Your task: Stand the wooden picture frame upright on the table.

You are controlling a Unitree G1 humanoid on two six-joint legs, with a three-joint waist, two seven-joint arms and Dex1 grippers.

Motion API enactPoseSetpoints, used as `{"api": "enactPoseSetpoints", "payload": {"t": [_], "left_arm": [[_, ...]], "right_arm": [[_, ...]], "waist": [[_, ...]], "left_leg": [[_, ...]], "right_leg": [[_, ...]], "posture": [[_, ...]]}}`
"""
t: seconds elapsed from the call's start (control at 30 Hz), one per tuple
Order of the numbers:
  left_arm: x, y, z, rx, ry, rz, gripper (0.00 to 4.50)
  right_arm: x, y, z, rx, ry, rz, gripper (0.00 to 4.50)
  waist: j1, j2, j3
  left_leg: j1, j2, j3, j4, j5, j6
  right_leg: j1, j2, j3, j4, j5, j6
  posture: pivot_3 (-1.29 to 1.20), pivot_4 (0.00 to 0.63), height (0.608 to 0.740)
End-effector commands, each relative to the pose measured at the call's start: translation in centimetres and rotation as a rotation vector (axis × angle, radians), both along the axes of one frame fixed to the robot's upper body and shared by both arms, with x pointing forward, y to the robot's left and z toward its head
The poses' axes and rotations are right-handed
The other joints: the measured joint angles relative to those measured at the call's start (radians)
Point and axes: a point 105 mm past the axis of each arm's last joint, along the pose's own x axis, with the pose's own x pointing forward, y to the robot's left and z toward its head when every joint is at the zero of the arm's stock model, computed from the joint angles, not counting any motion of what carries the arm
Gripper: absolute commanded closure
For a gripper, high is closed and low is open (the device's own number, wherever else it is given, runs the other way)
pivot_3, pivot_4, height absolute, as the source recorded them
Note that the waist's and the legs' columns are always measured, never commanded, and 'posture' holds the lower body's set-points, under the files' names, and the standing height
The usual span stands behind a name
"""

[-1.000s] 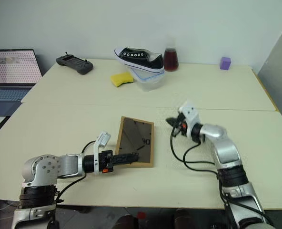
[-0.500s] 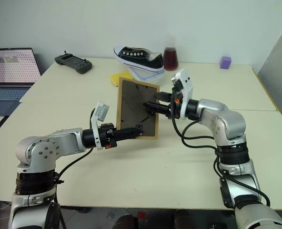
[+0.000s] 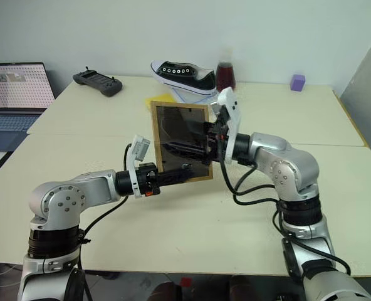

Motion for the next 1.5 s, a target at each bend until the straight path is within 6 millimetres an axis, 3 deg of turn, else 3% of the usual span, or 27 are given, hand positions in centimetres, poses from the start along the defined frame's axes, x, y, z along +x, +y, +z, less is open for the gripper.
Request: {"api": "enactPoseSetpoints", "payload": {"t": [0.03,0.17,0.27,0.33,0.37,0.47,0.57,0.67,0.87,1.07,1.33,1.43,1.5], "left_arm": [[-1.2,0.2,1.7,-0.062,-0.002,-0.061,3.18],[-1.9,0.5,1.8,-0.111,0.103,-0.098,3.18],[-2.0,1.1,1.8,-0.153,0.187,-0.110,3.18],[-1.8,1.6,2.2,-0.212,0.272,-0.139,3.18],[-2.0,1.7,2.6,-0.242,0.305,-0.173,3.18],[-2.2,1.7,3.9,-0.293,0.348,-0.247,3.18],[-2.6,1.3,4.8,-0.308,0.369,-0.296,3.18],[-3.1,0.7,5.1,-0.323,0.381,-0.321,3.18],[-3.6,-0.2,4.5,-0.352,0.422,-0.320,3.18],[-4.1,-0.7,4.0,-0.344,0.419,-0.328,3.18],[-4.6,-0.9,3.6,-0.335,0.423,-0.339,3.18],[-4.8,-1.0,3.6,-0.323,0.409,-0.330,3.18],[-4.8,-1.0,3.6,-0.316,0.400,-0.325,3.18]], "right_arm": [[-1.0,-1.5,-1.0,-0.061,-0.007,0.039,0.15],[0.2,-4.3,-1.7,-0.128,-0.100,-0.085,0.15],[1.4,-6.1,-1.5,-0.172,-0.333,-0.208,0.15],[3.2,-8.4,-0.9,-0.291,-0.738,-0.385,0.15],[3.3,-8.8,-1.6,-0.398,-0.938,-0.383,0.15],[3.6,-8.8,-3.9,-0.535,-1.276,-0.321,0.15],[4.1,-7.9,-3.4,-0.518,-1.532,-0.337,0.15],[4.3,-6.9,-2.7,-0.480,-1.681,-0.356,0.15],[3.4,-5.1,-0.2,-0.300,-1.836,-0.417,0.15],[2.7,-4.5,-0.8,-0.260,-1.844,-0.331,0.15],[3.0,-4.6,-1.2,-0.278,-1.826,-0.291,2.43],[3.1,-4.6,-1.0,-0.279,-1.825,-0.287,3.04],[3.2,-4.8,-1.0,-0.284,-1.828,-0.282,3.07]], "waist": [[0.000,0.000,0.000],[-0.003,-0.001,0.000],[-0.003,-0.001,0.001],[-0.006,-0.001,0.001],[-0.006,-0.003,0.002],[-0.007,-0.004,0.002],[-0.011,-0.004,0.003],[-0.015,-0.004,0.003],[-0.009,-0.004,0.003],[-0.001,-0.004,0.003],[-0.007,-0.004,0.003],[-0.007,-0.004,0.003],[-0.007,-0.004,0.003]], "left_leg": [[0.000,0.000,0.000,0.000,0.000,0.000],[0.000,0.000,0.000,0.000,0.000,0.000],[0.000,0.000,0.000,0.000,0.000,0.000],[0.000,0.000,0.000,0.000,0.000,0.000],[0.000,0.000,0.000,0.000,0.000,0.000],[0.000,-0.001,0.001,0.000,0.000,0.000],[0.000,0.000,0.001,0.000,0.001,-0.001],[0.001,0.000,0.002,0.000,0.003,-0.005],[0.002,-0.001,0.001,0.001,0.003,-0.006],[0.002,-0.002,0.002,0.002,0.003,-0.006],[0.002,-0.002,0.001,0.002,0.003,-0.006],[0.002,-0.002,0.001,0.001,0.003,-0.006],[0.002,-0.002,0.001,0.001,0.003,-0.006]], "right_leg": [[0.000,0.000,0.000,0.000,0.000,0.000],[0.000,0.000,0.000,0.000,0.000,0.000],[0.000,0.000,0.000,-0.001,0.000,0.000],[0.000,0.001,0.000,-0.001,0.000,0.000],[0.000,0.000,0.000,-0.001,0.000,0.000],[0.000,0.000,0.000,-0.002,0.000,0.001],[0.000,0.000,0.001,-0.002,0.000,0.001],[-0.001,-0.001,0.003,0.001,0.000,0.001],[-0.001,-0.001,0.003,0.004,0.000,0.000],[0.000,-0.002,0.003,0.004,0.000,0.000],[0.000,-0.002,0.003,0.004,0.000,0.000],[0.000,-0.002,0.002,0.004,0.000,0.000],[0.000,-0.002,0.003,0.004,0.000,0.000]], "posture": [[0.00,0.150,0.740],[0.00,0.150,0.740],[0.00,0.150,0.740],[0.00,0.150,0.740],[0.00,0.150,0.740],[0.00,0.150,0.740],[0.00,0.150,0.740],[0.00,0.150,0.740],[0.00,0.150,0.740],[0.00,0.150,0.740],[0.00,0.150,0.740],[0.00,0.150,0.740],[0.00,0.150,0.740]]}}
